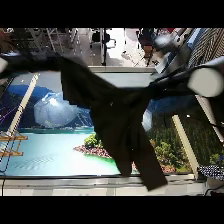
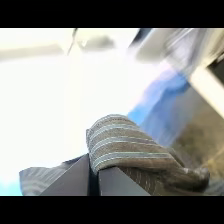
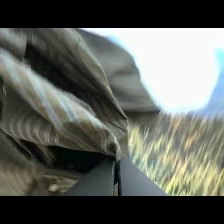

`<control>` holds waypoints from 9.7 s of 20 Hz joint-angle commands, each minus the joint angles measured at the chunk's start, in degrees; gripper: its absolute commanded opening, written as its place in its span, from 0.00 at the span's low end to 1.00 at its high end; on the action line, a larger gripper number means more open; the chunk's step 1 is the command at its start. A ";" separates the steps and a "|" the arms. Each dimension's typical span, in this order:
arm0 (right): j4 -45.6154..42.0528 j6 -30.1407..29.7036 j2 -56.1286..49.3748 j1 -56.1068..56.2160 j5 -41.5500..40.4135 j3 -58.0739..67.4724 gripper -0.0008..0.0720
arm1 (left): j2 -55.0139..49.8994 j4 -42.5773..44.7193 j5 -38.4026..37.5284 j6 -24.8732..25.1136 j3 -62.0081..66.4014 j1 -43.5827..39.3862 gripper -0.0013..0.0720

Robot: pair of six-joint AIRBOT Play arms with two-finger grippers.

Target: Fold the clothes and pants, and hang the long-sleeved shirts on hangers.

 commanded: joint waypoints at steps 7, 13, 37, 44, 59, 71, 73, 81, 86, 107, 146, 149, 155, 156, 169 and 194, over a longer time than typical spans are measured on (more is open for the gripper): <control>32.44 -5.84 5.73 1.01 -0.63 -28.96 0.05 | -0.42 -3.56 -10.97 3.26 1.29 0.74 0.04; 46.77 -18.99 5.01 -3.26 -30.12 -46.23 0.43 | -3.19 -3.13 -20.72 5.35 1.29 0.94 0.04; 95.43 -70.36 -24.17 -4.00 -19.41 -37.99 0.46 | -3.13 -3.13 -20.81 5.31 1.31 0.92 0.05; 35.80 -20.48 -11.58 -5.20 -30.40 -25.57 0.04 | -3.13 -3.15 -21.53 5.07 1.29 0.92 0.05; 13.44 4.33 -6.19 -0.39 -28.04 -9.46 0.04 | -4.74 5.49 -22.95 -7.54 1.29 2.27 0.71; 13.40 -3.48 -13.64 1.33 -29.53 -9.53 0.04 | 4.83 41.70 -21.70 -16.72 -28.68 39.47 0.66; 13.42 -3.43 -13.68 1.36 -31.71 -9.53 0.04 | 4.17 41.72 -18.43 -14.12 -32.50 42.86 0.66; 15.28 -3.30 -13.68 1.36 -29.03 -9.51 0.04 | -2.97 41.90 -10.16 -11.02 -34.47 43.25 0.66; 15.39 -2.82 -13.68 1.36 -28.33 -9.51 0.04 | -6.58 41.27 -8.61 -10.16 -34.51 42.95 0.25; 10.73 -2.32 -12.50 0.81 -25.46 -9.09 0.04 | 16.04 -24.28 -29.16 39.39 -34.49 42.23 0.05; 17.35 -14.38 -6.23 7.96 -15.61 -8.94 0.04 | -2.93 -28.68 -28.94 44.89 -34.49 7.96 0.05; 18.32 -21.35 -1.81 10.54 -7.87 -8.94 0.04 | -6.40 -38.77 -30.49 47.54 -34.49 9.53 0.04; 25.81 -30.86 -0.15 11.34 2.97 -10.16 0.07 | -8.13 -51.65 -33.16 58.75 -34.51 9.40 0.04; 25.22 -30.84 -0.22 11.34 2.82 -10.58 0.27 | -8.13 -55.54 -33.27 61.64 -34.51 9.46 0.04; 4.15 -70.25 -6.27 5.70 -25.66 -7.45 0.80 | -9.20 -58.60 -34.64 69.53 -34.51 8.61 0.04; -8.61 -9.66 -14.67 -0.55 -20.98 -1.73 0.03 | 1.79 -6.14 -5.35 17.57 -38.77 5.07 0.69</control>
